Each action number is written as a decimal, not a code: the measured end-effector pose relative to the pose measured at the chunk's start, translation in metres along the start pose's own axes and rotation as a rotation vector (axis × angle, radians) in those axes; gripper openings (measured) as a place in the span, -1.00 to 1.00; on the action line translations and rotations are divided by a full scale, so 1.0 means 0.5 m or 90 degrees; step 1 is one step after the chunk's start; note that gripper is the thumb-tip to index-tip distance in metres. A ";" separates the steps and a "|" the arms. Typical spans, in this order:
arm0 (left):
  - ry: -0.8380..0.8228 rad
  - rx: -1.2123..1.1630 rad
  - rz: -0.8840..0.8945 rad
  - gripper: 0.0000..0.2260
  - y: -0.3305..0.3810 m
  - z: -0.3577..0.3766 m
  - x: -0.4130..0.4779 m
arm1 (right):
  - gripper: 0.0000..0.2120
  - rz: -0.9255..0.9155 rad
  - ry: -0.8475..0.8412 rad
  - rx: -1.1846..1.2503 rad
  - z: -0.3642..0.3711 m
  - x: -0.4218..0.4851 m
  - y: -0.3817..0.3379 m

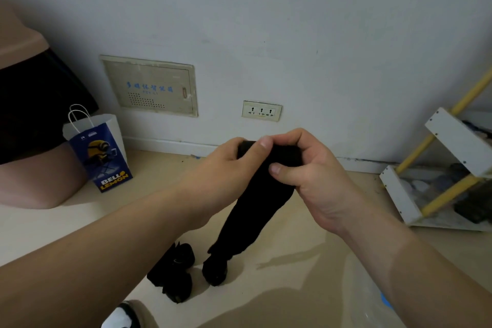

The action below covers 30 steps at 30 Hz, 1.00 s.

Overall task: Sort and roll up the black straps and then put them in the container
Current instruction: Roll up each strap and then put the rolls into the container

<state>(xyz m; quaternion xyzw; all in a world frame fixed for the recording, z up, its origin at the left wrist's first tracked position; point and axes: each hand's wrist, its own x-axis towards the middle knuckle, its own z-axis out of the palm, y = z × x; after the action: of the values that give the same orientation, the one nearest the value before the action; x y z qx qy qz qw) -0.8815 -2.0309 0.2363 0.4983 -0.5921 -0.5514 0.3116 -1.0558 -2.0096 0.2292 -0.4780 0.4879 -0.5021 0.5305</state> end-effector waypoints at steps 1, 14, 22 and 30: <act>0.029 0.029 0.019 -0.65 0.001 0.002 0.000 | -0.61 0.004 0.001 0.004 0.002 0.001 0.002; 0.092 0.078 0.166 -0.78 0.014 0.024 -0.014 | -0.53 0.127 0.023 0.030 0.018 0.002 -0.010; 0.037 0.062 0.153 -0.73 0.014 0.027 -0.021 | -0.52 0.131 0.021 0.038 0.021 -0.012 -0.014; 0.046 0.088 0.169 -0.88 0.019 -0.015 -0.018 | -0.28 0.140 -0.022 -0.161 0.027 -0.008 -0.008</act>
<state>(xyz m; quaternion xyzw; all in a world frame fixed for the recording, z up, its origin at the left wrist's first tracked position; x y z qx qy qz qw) -0.8742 -2.0259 0.2486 0.4552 -0.6777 -0.4448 0.3683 -1.0429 -2.0055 0.2343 -0.4934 0.5870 -0.3673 0.5264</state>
